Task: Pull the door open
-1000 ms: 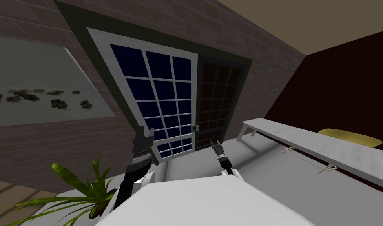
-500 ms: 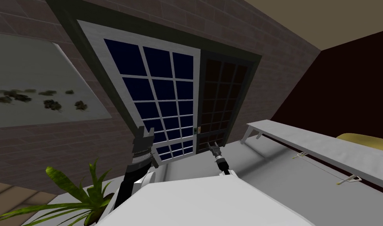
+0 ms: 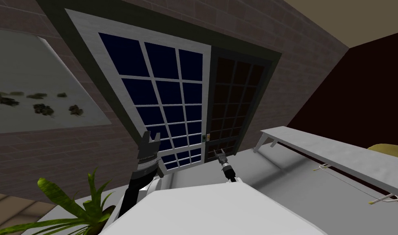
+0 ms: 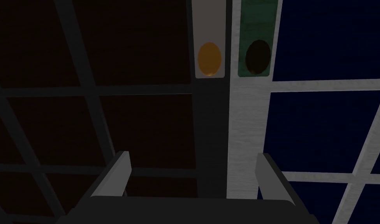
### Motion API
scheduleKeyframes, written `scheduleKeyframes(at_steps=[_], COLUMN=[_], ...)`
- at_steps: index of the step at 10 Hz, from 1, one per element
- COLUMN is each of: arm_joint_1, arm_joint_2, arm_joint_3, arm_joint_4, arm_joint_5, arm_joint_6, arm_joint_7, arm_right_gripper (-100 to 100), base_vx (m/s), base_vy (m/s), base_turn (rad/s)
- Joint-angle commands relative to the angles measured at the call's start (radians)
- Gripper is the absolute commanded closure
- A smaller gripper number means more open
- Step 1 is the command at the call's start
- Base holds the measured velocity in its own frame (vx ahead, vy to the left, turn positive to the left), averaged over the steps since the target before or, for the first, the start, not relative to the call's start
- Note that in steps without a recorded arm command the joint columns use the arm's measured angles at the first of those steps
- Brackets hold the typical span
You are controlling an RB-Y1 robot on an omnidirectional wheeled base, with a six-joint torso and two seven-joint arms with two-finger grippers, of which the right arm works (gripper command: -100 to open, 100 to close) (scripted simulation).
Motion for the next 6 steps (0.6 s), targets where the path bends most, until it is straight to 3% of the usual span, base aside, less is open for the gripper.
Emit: scheduleKeyframes(at_steps=[1, 5, 6], arm_joint_1=[-0.009, -0.043, -0.042], arm_joint_2=[0.010, 0.037, 0.031], arm_joint_3=[-0.004, -0.015, -0.016], arm_joint_4=[0.028, 0.105, 0.105], arm_joint_5=[0.017, 0.054, 0.046], arm_joint_6=[-0.010, -0.034, -0.035], arm_joint_7=[0.027, 0.088, 0.081], arm_right_gripper=[-100, -100, -100], base_vx=[0.119, 0.149, 0.072], base_vy=[-0.034, -0.030, -0.021], base_turn=[0.040, 0.029, 0.012])
